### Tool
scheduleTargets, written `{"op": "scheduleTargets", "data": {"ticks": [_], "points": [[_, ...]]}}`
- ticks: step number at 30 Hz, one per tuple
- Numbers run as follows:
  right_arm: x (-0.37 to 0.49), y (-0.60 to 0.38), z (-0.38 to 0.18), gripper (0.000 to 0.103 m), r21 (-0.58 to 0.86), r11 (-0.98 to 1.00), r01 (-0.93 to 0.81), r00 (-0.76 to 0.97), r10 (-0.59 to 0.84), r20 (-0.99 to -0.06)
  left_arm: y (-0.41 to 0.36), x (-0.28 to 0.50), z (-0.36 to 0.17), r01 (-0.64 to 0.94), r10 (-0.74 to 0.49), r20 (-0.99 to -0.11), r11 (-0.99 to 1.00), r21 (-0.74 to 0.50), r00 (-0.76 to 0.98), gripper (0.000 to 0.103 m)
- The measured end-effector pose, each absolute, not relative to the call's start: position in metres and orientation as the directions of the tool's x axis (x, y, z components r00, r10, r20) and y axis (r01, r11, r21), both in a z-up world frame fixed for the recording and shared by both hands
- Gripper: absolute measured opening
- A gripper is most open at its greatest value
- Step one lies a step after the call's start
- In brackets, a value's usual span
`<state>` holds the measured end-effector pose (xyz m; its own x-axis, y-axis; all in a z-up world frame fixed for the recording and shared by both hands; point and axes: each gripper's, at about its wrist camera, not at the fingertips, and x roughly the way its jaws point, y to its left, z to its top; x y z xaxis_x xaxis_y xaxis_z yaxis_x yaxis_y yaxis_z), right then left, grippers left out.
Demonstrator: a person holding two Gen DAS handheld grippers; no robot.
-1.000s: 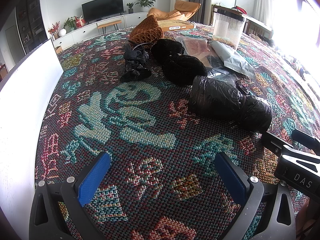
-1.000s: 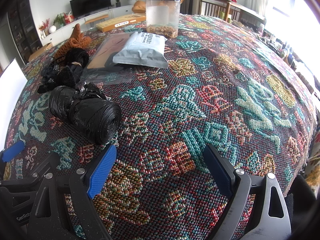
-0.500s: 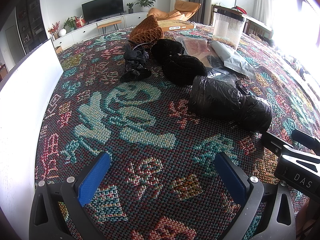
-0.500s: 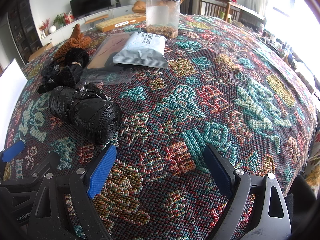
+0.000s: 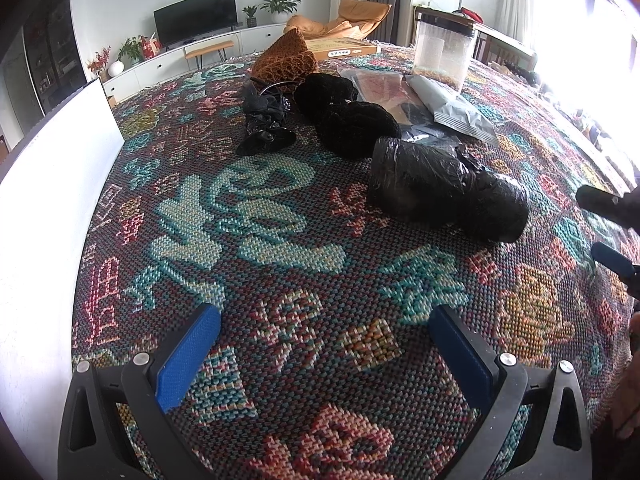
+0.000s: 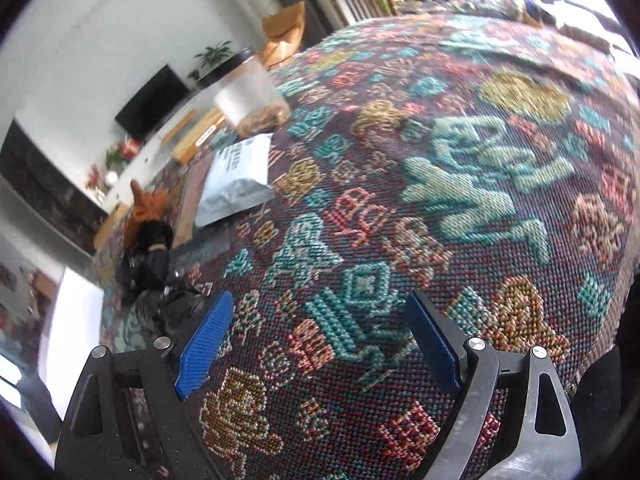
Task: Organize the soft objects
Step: 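Grasp the rolled black plastic bag with the right gripper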
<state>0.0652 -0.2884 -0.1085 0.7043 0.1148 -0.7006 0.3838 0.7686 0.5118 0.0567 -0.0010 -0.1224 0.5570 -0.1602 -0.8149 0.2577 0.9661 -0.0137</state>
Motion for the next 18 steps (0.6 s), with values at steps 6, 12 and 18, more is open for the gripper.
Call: {"op": "scheduleTargets", "data": {"ticks": [6, 12, 18], "points": [[0.103, -0.22, -0.085, 0.091, 0.373, 0.927, 0.044, 0.686, 0.244, -0.686, 0.004, 0.051, -0.121, 0.264, -0.187, -0.805, 0.964, -0.038, 0.563, 0.103], [0.153, -0.133, -0.1, 0.087, 0.02, 0.928, -0.371, 0.533, 0.231, -0.814, 0.025, 0.036, -0.116, 0.221, -0.229, -0.803, 0.967, -0.125, 0.55, 0.103], [0.125, -0.163, -0.1, 0.047, 0.148, 0.964, -0.223, 0.557, 0.25, -0.792, 0.044, 0.043, -0.098, 0.156, -0.263, -0.78, 0.965, -0.212, 0.568, 0.103]]}}
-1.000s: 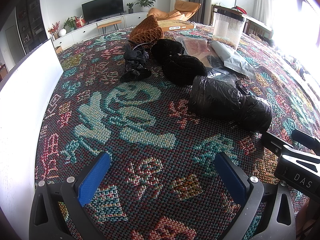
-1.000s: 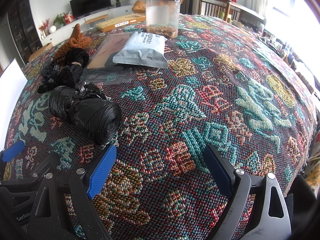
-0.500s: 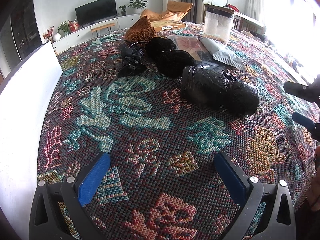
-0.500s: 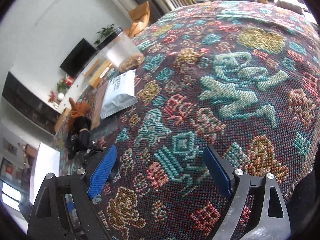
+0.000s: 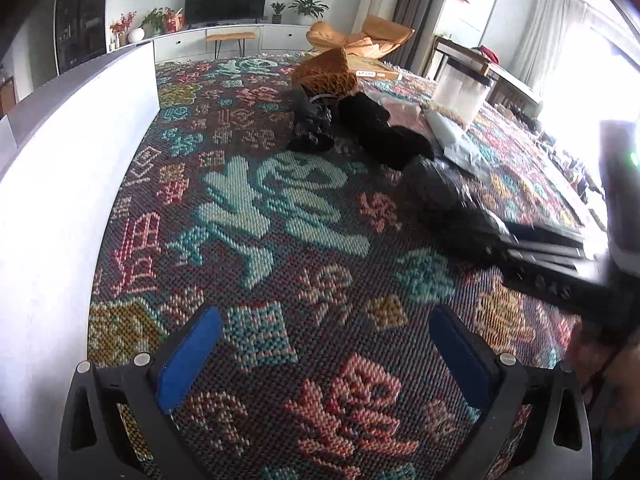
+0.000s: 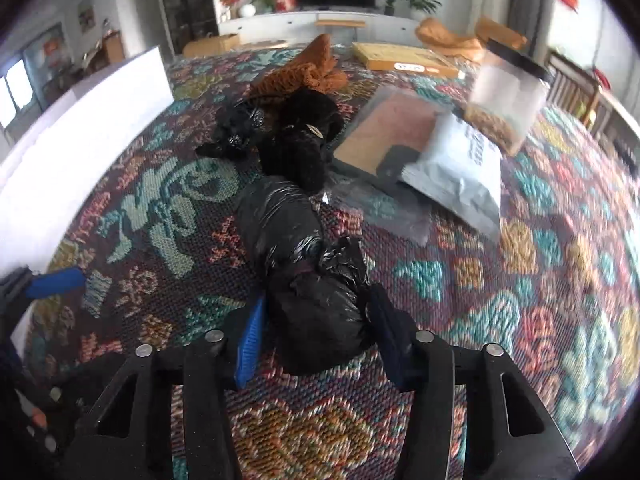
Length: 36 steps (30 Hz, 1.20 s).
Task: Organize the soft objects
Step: 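Grasp the rolled black plastic bag with the right gripper, then grasp the black knit bundle with the left gripper while right lifts its black bag, then drop the black bundle into the white box with left gripper while right drops its bag in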
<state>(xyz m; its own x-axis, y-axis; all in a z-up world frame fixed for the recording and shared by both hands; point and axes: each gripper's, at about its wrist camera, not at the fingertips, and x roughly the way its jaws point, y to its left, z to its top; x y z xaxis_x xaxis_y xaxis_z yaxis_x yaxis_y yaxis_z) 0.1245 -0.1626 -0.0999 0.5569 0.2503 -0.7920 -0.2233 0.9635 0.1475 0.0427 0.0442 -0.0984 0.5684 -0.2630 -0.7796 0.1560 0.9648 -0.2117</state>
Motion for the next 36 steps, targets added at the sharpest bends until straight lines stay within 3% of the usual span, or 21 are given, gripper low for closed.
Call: {"op": "scheduleTargets", "data": {"ticks": [2, 3, 6, 9, 11, 14, 16, 18, 21, 22, 24, 26, 27, 28, 31, 33, 34, 36], "points": [[0.115, -0.176, -0.099, 0.046, 0.191, 0.969, -0.157, 0.58, 0.247, -0.776, 0.039, 0.06, -0.085, 0.164, -0.311, -0.75, 0.95, -0.266, 0.584, 0.103], [0.099, -0.202, -0.094, 0.046, 0.279, 0.959, -0.05, 0.628, 0.247, -0.738, 0.032, 0.071, -0.079, 0.176, -0.33, -0.741, 0.943, -0.282, 0.585, 0.103], [0.084, -0.236, -0.08, 0.044, 0.395, 0.919, 0.019, 0.708, 0.266, -0.654, -0.001, 0.116, -0.068, 0.232, -0.355, -0.749, 0.935, -0.269, 0.559, 0.103], [0.077, -0.265, -0.077, 0.044, 0.462, 0.881, 0.096, 0.75, 0.241, -0.615, -0.026, 0.164, -0.076, 0.201, -0.288, -0.792, 0.956, -0.212, 0.538, 0.103], [0.079, -0.285, -0.075, 0.044, 0.48, 0.868, 0.127, 0.766, 0.221, -0.603, -0.032, 0.187, -0.087, 0.171, -0.264, -0.812, 0.964, -0.204, 0.52, 0.102], [0.104, -0.304, -0.078, 0.047, 0.425, 0.9, 0.095, 0.698, 0.244, -0.673, -0.04, 0.203, -0.096, 0.175, -0.235, -0.82, 0.97, -0.167, 0.522, 0.102], [0.119, -0.311, -0.09, 0.056, 0.338, 0.939, 0.061, 0.555, 0.25, -0.793, -0.045, 0.207, -0.097, 0.212, -0.256, -0.822, 0.963, -0.169, 0.508, 0.094], [0.122, -0.316, -0.095, 0.069, 0.333, 0.943, -0.013, 0.467, 0.3, -0.832, -0.048, 0.21, -0.102, 0.25, -0.271, -0.839, 0.954, -0.168, 0.472, 0.07], [0.122, -0.302, -0.083, 0.073, 0.211, 0.973, -0.093, 0.447, 0.231, -0.864, -0.047, 0.206, -0.104, 0.278, -0.283, -0.838, 0.946, -0.164, 0.467, 0.065], [0.124, -0.292, -0.078, 0.079, 0.181, 0.974, -0.137, 0.452, 0.224, -0.863, -0.046, 0.205, -0.104, 0.284, -0.288, -0.836, 0.944, -0.167, 0.467, 0.063], [0.129, -0.267, -0.077, 0.081, 0.121, 0.963, -0.24, 0.455, 0.222, -0.863, -0.042, 0.206, -0.104, 0.284, -0.285, -0.836, 0.945, -0.163, 0.469, 0.049], [0.128, -0.255, -0.081, 0.078, 0.086, 0.948, -0.307, 0.448, 0.224, -0.866, -0.036, 0.209, -0.104, 0.28, -0.299, -0.835, 0.942, -0.183, 0.462, 0.041], [0.128, -0.232, -0.094, 0.074, -0.017, 0.909, -0.417, 0.435, 0.183, -0.882, -0.033, 0.209, -0.103, 0.279, -0.307, -0.833, 0.941, -0.193, 0.459, 0.035], [0.127, -0.231, -0.098, 0.048, -0.071, 0.906, -0.417, 0.441, 0.134, -0.888, -0.029, 0.208, -0.102, 0.281, -0.319, -0.831, 0.937, -0.206, 0.456, 0.033], [0.142, -0.278, -0.089, 0.04, 0.095, 0.96, -0.264, 0.428, 0.205, -0.88, -0.017, 0.197, -0.094, 0.282, -0.344, -0.813, 0.931, -0.23, 0.47, 0.03], [0.158, -0.324, -0.081, 0.04, 0.185, 0.977, -0.104, 0.468, 0.213, -0.858, -0.009, 0.182, -0.088, 0.281, -0.37, -0.793, 0.924, -0.259, 0.484, 0.03], [0.158, -0.324, -0.081, 0.04, 0.185, 0.977, -0.104, 0.468, 0.213, -0.858, -0.007, 0.173, -0.086, 0.283, -0.38, -0.784, 0.921, -0.269, 0.491, 0.03], [0.185, -0.385, -0.076, 0.04, 0.349, 0.932, 0.098, 0.536, 0.246, -0.808, -0.005, 0.155, -0.082, 0.294, -0.394, -0.77, 0.915, -0.276, 0.502, 0.03]]}}
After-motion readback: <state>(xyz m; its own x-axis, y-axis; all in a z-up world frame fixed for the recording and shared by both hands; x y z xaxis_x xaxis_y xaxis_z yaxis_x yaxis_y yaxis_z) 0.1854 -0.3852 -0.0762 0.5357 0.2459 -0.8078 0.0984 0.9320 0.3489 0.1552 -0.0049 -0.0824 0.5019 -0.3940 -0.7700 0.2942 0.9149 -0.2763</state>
